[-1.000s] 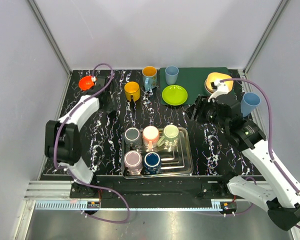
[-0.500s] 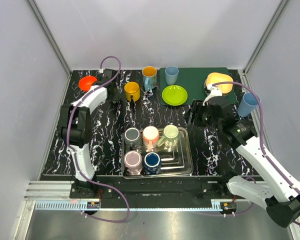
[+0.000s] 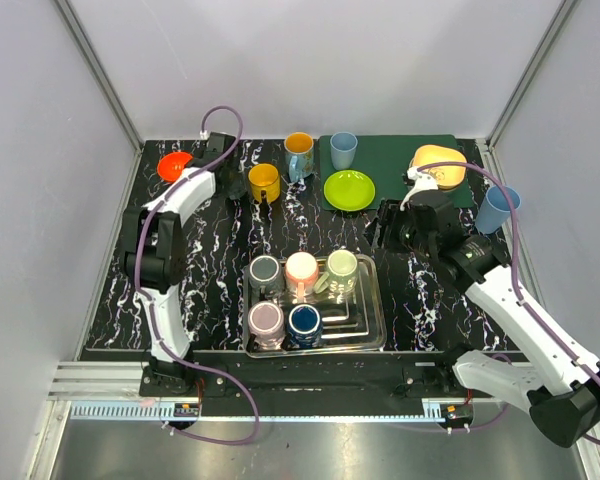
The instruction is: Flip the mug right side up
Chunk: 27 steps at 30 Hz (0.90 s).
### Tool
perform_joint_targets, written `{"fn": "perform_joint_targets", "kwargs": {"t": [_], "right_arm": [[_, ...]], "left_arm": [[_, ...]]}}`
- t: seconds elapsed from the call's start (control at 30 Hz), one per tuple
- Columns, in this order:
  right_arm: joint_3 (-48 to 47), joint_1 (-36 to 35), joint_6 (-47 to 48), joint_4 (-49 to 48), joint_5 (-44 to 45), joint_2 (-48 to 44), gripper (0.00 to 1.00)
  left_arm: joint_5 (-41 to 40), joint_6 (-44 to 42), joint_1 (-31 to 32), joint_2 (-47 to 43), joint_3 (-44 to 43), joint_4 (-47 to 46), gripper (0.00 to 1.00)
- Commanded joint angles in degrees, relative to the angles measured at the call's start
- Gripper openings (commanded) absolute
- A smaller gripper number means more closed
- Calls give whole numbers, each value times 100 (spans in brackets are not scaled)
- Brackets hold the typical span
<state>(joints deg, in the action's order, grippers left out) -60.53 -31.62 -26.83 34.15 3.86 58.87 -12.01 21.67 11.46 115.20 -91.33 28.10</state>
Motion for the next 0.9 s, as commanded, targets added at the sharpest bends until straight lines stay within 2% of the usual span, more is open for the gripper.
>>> {"fn": "perform_joint_targets", "kwargs": {"t": [0.0,0.13,0.27,0.37,0.47,0.5,0.6,0.7,0.8,0.87], "right_arm": [[-20,-20,2,-128,1,28,63],[103,-37,-33,-119,-104,107,63],[296,-405,-7,-75,-44,300,61],[358,-905,55,-14,150,335,61],[402,-1310,47,100,89,362,61],[419,-1677,-6,109,141,379,61],[490,-2556,-410,171,596,511,61],[507,-2989,-963,311,976,652,61],[648,-3157,-1394,163,994,547,61],[718,-3193,-1518,118,1012,362,61]], "left_arm": [[-152,-40,-4,-875,193,-226,58],[-424,144,-48,-1656,650,-103,66],[-320,495,-30,-3059,1458,-103,70],[-301,583,303,-4099,2432,-68,71],[-749,767,1075,-5031,3223,125,71],[-837,855,1443,-5242,3427,195,70],[-926,1251,1840,-5963,4183,310,68],[-785,1541,2069,-6666,4772,494,66],[-689,1595,2158,-7378,5098,1160,66],[-277,1507,2176,-7836,5151,1443,66]]}}
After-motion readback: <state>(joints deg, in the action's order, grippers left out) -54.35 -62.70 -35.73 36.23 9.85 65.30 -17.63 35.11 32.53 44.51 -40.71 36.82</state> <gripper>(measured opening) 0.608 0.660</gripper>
